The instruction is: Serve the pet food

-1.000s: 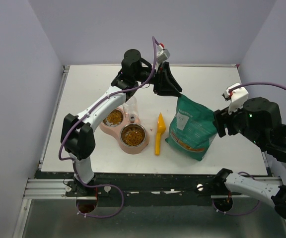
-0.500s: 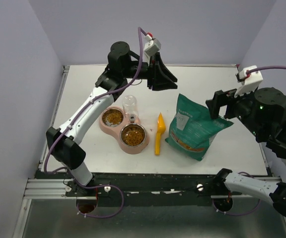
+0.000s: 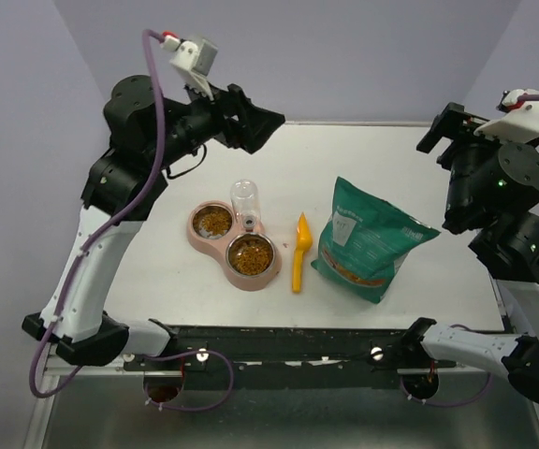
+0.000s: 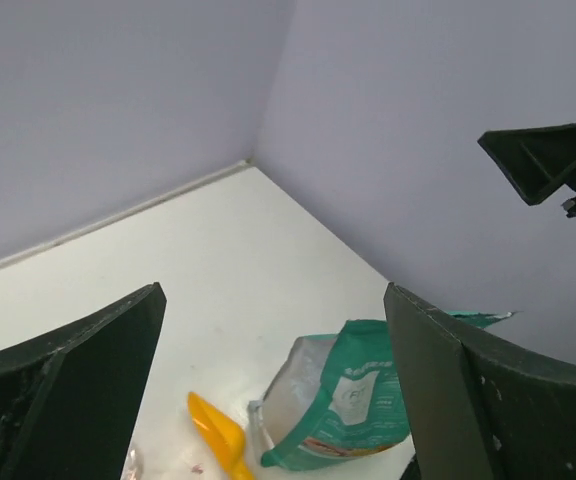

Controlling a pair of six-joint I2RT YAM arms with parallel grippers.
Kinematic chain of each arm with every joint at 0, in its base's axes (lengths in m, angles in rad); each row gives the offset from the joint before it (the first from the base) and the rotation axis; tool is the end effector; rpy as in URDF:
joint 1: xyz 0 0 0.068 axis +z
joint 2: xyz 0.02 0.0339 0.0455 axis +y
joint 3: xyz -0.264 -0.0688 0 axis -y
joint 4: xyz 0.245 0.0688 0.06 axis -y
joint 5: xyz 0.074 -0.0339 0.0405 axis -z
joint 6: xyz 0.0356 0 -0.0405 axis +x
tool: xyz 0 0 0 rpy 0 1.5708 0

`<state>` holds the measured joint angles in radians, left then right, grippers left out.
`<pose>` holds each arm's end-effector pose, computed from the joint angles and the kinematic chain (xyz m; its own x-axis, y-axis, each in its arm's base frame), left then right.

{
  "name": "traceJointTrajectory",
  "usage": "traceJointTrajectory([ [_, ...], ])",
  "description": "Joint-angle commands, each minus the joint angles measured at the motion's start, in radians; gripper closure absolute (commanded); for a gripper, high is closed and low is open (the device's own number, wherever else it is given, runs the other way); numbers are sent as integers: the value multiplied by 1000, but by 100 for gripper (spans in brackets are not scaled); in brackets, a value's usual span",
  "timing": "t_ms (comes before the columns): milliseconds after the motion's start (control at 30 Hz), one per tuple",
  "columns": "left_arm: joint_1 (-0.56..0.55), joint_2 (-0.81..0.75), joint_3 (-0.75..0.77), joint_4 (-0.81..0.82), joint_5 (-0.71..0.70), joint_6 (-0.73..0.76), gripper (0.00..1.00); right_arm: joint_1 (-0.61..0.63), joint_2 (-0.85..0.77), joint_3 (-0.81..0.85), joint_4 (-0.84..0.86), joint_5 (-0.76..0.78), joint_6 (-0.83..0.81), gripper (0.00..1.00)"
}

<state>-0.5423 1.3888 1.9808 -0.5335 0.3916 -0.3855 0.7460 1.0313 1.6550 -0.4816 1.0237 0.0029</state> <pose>0.2061 -0.1400 0.5659 -0.2557 -0.2517 -0.9334 0.7633 0.5400 -0.3547 0.1233 0.0726 0.5449 0.1048 0.0989 -0.9896 0.2675 0.9556 0.1238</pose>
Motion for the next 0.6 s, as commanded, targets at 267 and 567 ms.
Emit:
traceJointTrajectory([
  [267, 5, -352, -267, 66, -525, 111, 2, -2, -74, -155, 307, 207, -215, 0],
  [567, 4, -289, -200, -11, -510, 99, 2, 0, -48, -144, 100, 271, -34, 0],
])
